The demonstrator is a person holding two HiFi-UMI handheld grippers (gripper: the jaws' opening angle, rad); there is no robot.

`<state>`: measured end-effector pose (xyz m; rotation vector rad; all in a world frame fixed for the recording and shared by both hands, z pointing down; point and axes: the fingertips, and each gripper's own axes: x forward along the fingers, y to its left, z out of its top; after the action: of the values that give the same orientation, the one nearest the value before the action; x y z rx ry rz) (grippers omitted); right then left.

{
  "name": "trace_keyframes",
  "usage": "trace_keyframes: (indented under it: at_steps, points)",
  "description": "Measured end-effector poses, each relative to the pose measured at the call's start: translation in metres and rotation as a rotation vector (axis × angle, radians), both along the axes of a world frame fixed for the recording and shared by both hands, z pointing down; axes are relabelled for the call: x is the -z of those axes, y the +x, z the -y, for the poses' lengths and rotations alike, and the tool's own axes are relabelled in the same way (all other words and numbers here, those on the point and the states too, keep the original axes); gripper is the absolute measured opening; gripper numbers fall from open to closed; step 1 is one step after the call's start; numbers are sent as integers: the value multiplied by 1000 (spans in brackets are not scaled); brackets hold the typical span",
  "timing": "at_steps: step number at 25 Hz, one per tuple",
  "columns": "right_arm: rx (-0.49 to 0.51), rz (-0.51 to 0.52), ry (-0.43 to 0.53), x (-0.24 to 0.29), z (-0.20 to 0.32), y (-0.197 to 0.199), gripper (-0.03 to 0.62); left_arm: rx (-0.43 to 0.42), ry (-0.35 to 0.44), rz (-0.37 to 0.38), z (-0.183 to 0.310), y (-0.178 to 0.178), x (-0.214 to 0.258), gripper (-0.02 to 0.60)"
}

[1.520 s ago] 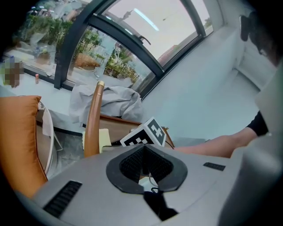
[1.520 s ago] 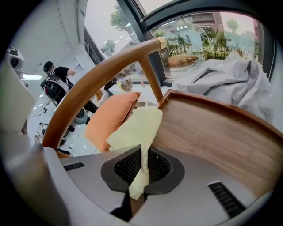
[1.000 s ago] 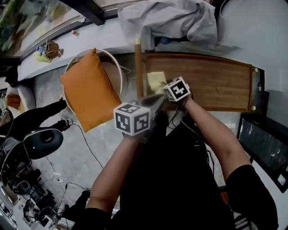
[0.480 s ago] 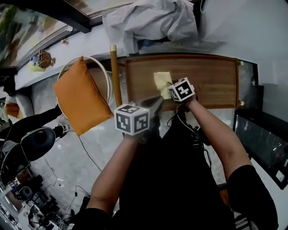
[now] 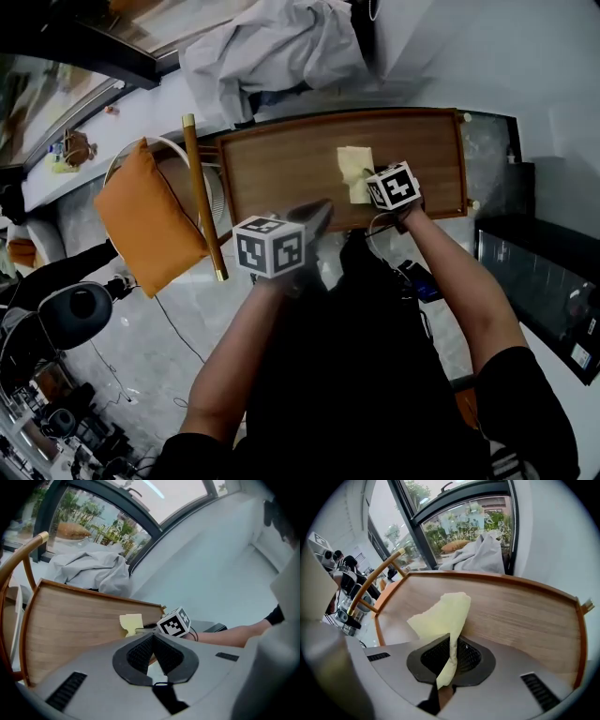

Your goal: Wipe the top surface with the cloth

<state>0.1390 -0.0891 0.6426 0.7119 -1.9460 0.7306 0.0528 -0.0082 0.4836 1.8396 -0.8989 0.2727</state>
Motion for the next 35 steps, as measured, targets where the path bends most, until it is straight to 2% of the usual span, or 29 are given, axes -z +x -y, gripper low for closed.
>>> trace_keyframes:
  at_steps: [15,28,35]
  points:
    - [-127,-76,39,6,31,127,32,-52,4,-21,18,71,-1,8]
    - [-175,-186,86,13,50,189,32,-60,6,-16,24,89,0,8]
    - [-219,-216,92,15,56,206,32,-63,17,-20,27,98,4,8]
